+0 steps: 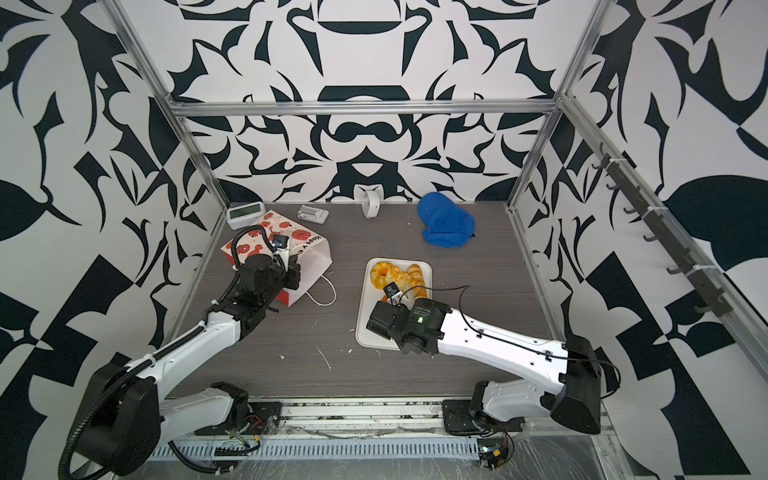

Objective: Take the fake bread out of the paper bag
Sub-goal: 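Open the tongs to release the pale pastry on the tray, then move the tongs from the tray into the bag opening with the right gripper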

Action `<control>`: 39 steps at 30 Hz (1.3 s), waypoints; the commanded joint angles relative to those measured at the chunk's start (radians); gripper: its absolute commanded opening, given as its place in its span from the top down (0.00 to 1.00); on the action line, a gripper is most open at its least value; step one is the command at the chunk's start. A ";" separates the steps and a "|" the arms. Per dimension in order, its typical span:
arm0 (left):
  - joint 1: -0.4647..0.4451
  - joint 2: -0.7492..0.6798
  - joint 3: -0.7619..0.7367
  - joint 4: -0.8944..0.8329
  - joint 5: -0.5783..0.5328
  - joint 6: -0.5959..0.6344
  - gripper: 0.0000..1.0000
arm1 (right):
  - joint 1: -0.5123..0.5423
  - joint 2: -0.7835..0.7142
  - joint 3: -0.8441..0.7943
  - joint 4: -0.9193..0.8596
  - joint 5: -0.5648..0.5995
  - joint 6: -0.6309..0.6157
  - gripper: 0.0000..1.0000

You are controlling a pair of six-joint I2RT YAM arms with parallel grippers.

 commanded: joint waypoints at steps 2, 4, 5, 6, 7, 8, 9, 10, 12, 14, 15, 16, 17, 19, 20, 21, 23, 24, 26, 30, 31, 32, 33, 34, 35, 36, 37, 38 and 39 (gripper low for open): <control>0.005 -0.001 0.002 0.006 0.004 -0.009 0.97 | 0.009 -0.021 0.060 0.035 0.075 -0.036 0.68; 0.005 0.001 0.006 0.005 0.003 -0.009 0.97 | 0.010 -0.005 0.068 0.026 0.073 -0.036 0.68; 0.007 0.005 0.008 0.005 0.004 -0.009 0.97 | 0.011 -0.001 0.070 0.023 0.073 -0.036 0.69; 0.006 0.006 0.009 0.003 0.005 -0.009 0.97 | 0.011 0.000 0.068 0.028 0.072 -0.037 0.69; 0.006 0.009 0.012 0.003 0.006 -0.009 0.97 | 0.011 0.000 0.068 0.031 0.073 -0.037 0.69; 0.006 0.012 0.015 0.003 0.007 -0.009 0.97 | 0.011 0.000 0.068 0.034 0.070 -0.039 0.69; 0.006 0.012 0.015 0.002 0.009 -0.009 0.97 | 0.011 0.003 0.070 0.033 0.071 -0.039 0.69; 0.006 0.011 0.018 -0.001 0.009 -0.009 0.97 | 0.011 0.006 0.074 0.028 0.072 -0.038 0.70; 0.006 0.009 0.021 -0.004 0.010 -0.009 0.97 | 0.013 0.007 0.077 0.038 0.071 -0.052 0.70; 0.006 0.009 0.023 -0.006 0.011 -0.007 0.97 | 0.029 -0.007 0.064 0.099 0.073 -0.091 0.70; 0.005 0.010 0.025 -0.008 0.010 -0.006 0.97 | 0.036 -0.014 0.059 0.132 0.067 -0.111 0.70; 0.006 0.008 0.028 -0.013 0.012 -0.007 0.97 | 0.045 -0.021 0.057 0.172 0.054 -0.138 0.70; 0.005 0.006 0.028 -0.016 0.012 -0.006 0.97 | 0.052 -0.023 0.061 0.208 0.029 -0.167 0.70; 0.005 -0.001 0.030 -0.021 0.011 -0.004 0.97 | 0.060 -0.014 0.073 0.266 -0.014 -0.218 0.70; 0.006 -0.004 0.031 -0.022 0.010 -0.003 0.97 | 0.064 -0.005 0.077 0.299 -0.035 -0.243 0.70; 0.006 -0.007 0.034 -0.024 0.009 -0.003 0.97 | 0.066 0.003 0.079 0.331 -0.061 -0.267 0.70; 0.005 -0.015 0.037 -0.026 0.011 -0.001 0.97 | 0.068 0.024 0.072 0.418 -0.109 -0.306 0.70; 0.006 -0.018 0.038 -0.028 0.011 0.001 0.97 | 0.069 0.030 0.061 0.469 -0.136 -0.324 0.70; 0.006 -0.027 0.041 -0.032 0.010 0.006 0.97 | 0.069 0.047 0.008 0.630 -0.195 -0.350 0.70; 0.006 -0.047 0.050 -0.047 0.008 0.019 0.97 | 0.069 0.126 -0.050 0.879 -0.259 -0.397 0.72; 0.005 -0.050 0.053 -0.055 0.006 0.023 0.97 | 0.068 0.157 -0.051 0.920 -0.252 -0.412 0.72; 0.005 -0.055 0.057 -0.059 0.006 0.028 0.97 | 0.069 0.188 -0.046 0.961 -0.251 -0.421 0.73; 0.006 -0.059 0.057 -0.059 0.007 0.031 0.97 | 0.068 0.213 -0.046 1.002 -0.257 -0.432 0.74; 0.006 -0.065 0.058 -0.062 0.010 0.037 0.97 | 0.065 0.242 -0.047 1.043 -0.247 -0.444 0.75; 0.005 -0.069 0.060 -0.065 0.011 0.042 0.97 | 0.065 0.268 -0.045 1.080 -0.243 -0.453 0.75; 0.005 -0.071 0.061 -0.068 0.012 0.047 0.97 | 0.066 0.289 -0.048 1.122 -0.242 -0.462 0.76; 0.005 -0.075 0.061 -0.068 0.014 0.053 0.97 | 0.065 0.314 -0.054 1.179 -0.251 -0.467 0.76; 0.005 -0.078 0.058 -0.063 0.016 0.057 0.98 | 0.065 0.343 -0.058 1.239 -0.251 -0.473 0.77; 0.005 -0.080 0.055 -0.058 0.020 0.061 0.98 | 0.063 0.370 -0.053 1.273 -0.239 -0.477 0.77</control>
